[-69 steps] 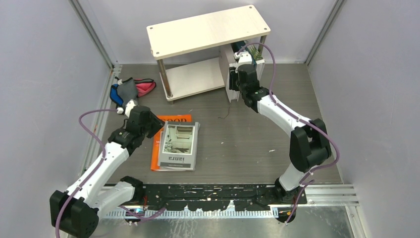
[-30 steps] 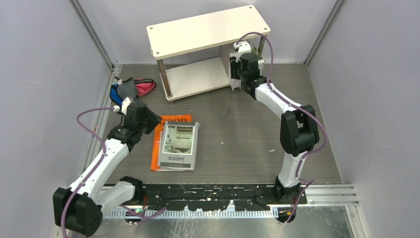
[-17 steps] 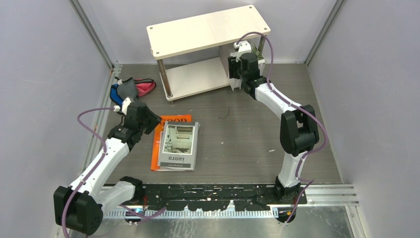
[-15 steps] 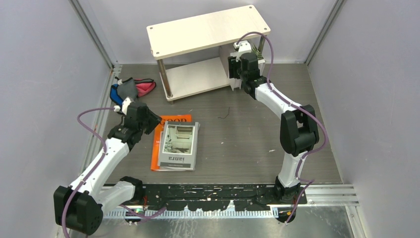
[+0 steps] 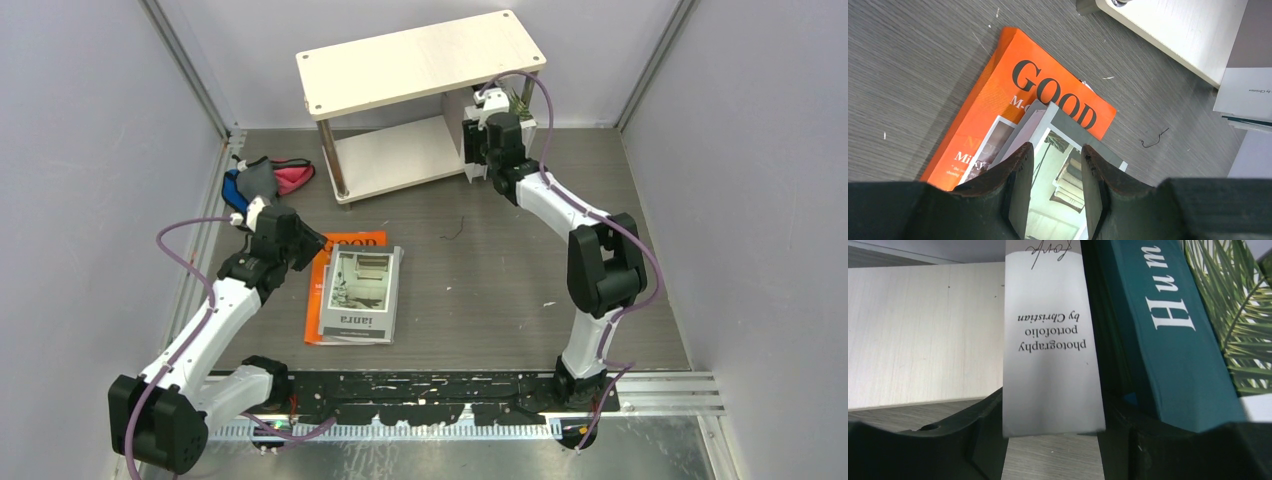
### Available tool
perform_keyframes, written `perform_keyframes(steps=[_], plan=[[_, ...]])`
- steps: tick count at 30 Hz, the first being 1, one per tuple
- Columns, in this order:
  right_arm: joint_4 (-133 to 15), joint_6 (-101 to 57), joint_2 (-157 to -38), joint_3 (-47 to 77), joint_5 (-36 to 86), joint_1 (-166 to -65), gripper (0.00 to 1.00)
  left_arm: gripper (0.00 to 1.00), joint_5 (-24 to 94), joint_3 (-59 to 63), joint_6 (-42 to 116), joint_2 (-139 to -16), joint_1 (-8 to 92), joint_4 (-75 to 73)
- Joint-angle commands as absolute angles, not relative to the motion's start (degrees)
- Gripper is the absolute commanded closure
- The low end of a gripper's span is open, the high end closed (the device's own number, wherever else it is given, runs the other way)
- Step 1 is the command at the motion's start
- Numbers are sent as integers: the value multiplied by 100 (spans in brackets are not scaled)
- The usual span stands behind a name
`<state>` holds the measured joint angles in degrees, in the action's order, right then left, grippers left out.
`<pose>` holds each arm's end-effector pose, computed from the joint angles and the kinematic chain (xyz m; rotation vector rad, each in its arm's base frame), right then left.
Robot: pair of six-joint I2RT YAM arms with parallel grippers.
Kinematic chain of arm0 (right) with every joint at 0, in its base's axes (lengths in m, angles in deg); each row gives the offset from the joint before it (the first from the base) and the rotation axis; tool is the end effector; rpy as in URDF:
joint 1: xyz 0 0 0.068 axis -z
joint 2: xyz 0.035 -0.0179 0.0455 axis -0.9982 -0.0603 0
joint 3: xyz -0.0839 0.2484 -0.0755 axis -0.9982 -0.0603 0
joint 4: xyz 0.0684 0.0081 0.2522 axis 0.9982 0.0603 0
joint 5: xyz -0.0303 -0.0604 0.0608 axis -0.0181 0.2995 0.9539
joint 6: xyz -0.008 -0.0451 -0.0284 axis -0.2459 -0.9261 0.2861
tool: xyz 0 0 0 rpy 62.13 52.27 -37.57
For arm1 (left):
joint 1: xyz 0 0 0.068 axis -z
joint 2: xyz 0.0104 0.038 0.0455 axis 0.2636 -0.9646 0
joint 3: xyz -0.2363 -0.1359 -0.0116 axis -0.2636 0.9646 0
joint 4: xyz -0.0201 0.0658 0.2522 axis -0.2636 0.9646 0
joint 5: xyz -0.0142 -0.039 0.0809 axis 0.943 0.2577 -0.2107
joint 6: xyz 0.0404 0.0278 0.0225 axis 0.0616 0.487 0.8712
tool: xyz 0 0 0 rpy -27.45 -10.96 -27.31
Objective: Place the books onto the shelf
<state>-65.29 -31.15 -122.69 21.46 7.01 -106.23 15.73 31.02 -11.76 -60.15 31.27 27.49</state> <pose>0.4208 0.1437 0.2874 -0.2348 1.8732 0.0347 0.2070 -0.0521 0.2621 -0.9612 2.1025 -0.4711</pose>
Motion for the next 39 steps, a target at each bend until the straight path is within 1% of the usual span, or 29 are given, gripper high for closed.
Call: perform_keyframes(steps=[1, 17, 32, 39], plan=[[-6891, -3080, -11645, 2084, 524, -10597, 37, 60, 1634, 2900, -1242, -5922, 3084, 2470], [-6884, -2971, -10912, 1526, 454, -10597, 37, 60, 1624, 2926, -1304, -5717, 3087, 2656], [-6501, -2666, -9608, 668, 470, -10612, 36, 59, 1633, 3163, -1313, -5131, 3088, 3075], [-6164, -2525, -8872, 293, 478, -10778, 36, 58, 1677, 3316, -1283, -4792, 3085, 3346]])
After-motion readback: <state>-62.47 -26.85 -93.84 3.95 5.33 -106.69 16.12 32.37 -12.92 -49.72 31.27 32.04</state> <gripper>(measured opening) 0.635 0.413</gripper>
